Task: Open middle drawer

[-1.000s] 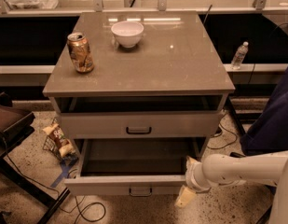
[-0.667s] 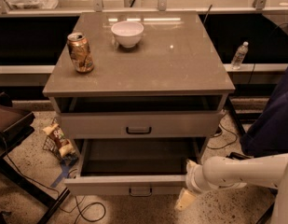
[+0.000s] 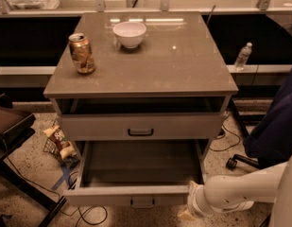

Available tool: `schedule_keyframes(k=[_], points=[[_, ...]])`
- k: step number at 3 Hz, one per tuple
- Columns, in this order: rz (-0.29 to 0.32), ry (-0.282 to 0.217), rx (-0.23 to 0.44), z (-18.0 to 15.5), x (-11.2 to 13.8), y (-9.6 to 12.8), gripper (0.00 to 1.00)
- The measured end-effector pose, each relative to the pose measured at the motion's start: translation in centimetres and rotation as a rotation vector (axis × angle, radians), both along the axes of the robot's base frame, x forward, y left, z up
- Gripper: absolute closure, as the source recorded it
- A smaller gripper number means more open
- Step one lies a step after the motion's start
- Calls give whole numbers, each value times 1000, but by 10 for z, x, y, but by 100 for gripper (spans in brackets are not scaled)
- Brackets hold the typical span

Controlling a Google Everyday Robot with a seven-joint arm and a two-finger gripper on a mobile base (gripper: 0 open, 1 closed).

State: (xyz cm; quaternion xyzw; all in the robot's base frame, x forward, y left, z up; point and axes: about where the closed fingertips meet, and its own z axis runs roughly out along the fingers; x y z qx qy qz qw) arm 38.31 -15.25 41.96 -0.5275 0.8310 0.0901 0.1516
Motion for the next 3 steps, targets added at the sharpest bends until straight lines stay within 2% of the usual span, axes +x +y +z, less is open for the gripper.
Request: schedule_keyframes(k=[1,2,3], points=[[0,0,0,4,0,0,80],[0,0,0,6,0,0,100],[0,0,0,10,0,0,100]])
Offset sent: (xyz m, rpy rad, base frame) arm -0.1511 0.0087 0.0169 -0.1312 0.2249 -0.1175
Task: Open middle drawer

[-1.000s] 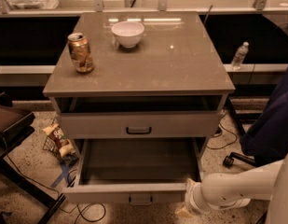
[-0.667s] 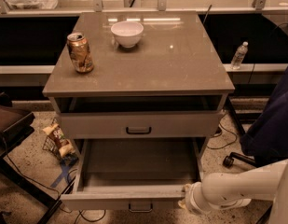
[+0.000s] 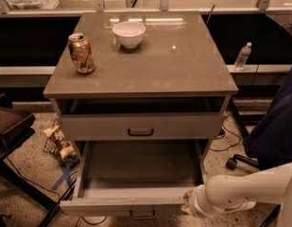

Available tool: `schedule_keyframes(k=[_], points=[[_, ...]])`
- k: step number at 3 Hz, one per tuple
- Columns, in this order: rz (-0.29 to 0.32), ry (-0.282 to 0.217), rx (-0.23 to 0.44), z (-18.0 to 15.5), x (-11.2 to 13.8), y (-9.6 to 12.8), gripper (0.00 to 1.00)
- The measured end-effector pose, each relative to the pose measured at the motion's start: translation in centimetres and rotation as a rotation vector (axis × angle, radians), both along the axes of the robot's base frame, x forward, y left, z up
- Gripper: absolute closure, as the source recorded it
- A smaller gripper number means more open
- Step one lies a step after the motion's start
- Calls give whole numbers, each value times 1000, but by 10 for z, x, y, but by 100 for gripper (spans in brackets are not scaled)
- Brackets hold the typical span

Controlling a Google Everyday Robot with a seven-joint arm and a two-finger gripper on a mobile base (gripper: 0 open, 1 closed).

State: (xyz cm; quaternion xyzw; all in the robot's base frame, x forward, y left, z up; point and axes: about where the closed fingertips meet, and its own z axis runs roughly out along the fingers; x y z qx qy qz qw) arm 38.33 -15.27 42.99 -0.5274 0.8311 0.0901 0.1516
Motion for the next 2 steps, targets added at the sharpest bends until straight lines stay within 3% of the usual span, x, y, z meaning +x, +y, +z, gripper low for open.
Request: schedule_keyframes(k=[1,2], points=[[1,1,0,0,0,0,86],[2,2,0,-1,-1,1,62]])
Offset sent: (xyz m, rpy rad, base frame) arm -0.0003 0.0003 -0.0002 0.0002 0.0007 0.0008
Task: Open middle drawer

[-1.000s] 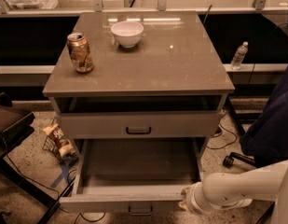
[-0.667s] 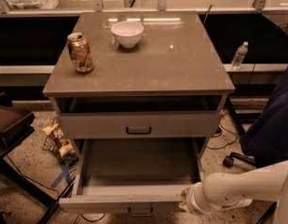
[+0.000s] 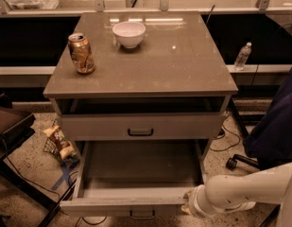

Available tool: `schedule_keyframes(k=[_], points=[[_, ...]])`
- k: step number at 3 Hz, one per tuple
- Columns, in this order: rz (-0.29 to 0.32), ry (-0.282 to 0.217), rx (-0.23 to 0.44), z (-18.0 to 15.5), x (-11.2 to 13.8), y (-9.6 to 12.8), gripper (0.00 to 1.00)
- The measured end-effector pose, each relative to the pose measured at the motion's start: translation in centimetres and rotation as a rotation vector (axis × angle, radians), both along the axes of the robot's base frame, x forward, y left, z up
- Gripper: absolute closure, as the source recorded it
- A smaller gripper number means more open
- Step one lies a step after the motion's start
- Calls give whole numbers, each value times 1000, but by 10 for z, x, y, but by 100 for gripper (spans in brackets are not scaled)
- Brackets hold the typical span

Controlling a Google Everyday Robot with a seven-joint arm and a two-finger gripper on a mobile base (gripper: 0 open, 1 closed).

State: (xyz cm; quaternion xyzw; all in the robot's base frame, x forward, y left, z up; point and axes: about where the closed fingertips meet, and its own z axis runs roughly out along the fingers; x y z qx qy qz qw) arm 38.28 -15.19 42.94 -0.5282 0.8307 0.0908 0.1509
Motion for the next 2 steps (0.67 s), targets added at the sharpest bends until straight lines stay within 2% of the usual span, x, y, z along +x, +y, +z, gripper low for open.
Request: schedule_keyframes(k=[2], points=[[2,2,0,0,-1,1,16]])
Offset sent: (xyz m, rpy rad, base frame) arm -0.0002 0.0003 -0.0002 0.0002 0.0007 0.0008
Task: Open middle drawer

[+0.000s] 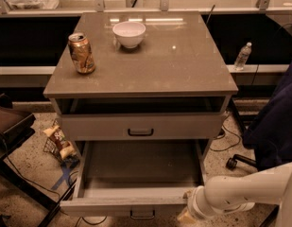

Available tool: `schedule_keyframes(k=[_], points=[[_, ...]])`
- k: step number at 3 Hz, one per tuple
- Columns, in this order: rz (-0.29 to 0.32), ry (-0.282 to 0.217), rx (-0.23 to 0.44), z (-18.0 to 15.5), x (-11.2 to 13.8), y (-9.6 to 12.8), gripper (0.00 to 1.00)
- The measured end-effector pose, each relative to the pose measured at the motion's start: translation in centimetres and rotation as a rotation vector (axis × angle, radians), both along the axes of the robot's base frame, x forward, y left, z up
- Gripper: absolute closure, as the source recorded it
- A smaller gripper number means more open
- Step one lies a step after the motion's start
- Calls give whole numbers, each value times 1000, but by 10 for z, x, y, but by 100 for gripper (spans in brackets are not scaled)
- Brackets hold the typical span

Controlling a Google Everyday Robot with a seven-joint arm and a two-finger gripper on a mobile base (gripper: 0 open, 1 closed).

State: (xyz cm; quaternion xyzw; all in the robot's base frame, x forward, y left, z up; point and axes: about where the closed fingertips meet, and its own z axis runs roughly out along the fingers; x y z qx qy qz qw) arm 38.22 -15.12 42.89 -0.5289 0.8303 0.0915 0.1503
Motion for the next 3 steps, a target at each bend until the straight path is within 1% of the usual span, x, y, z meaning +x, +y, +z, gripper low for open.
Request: schedule_keyframes(k=[1,2,3], points=[[1,1,0,0,0,0,0],[3,-2,-3,1,0,1,0],[40,-41,-56,27,9,3,0]])
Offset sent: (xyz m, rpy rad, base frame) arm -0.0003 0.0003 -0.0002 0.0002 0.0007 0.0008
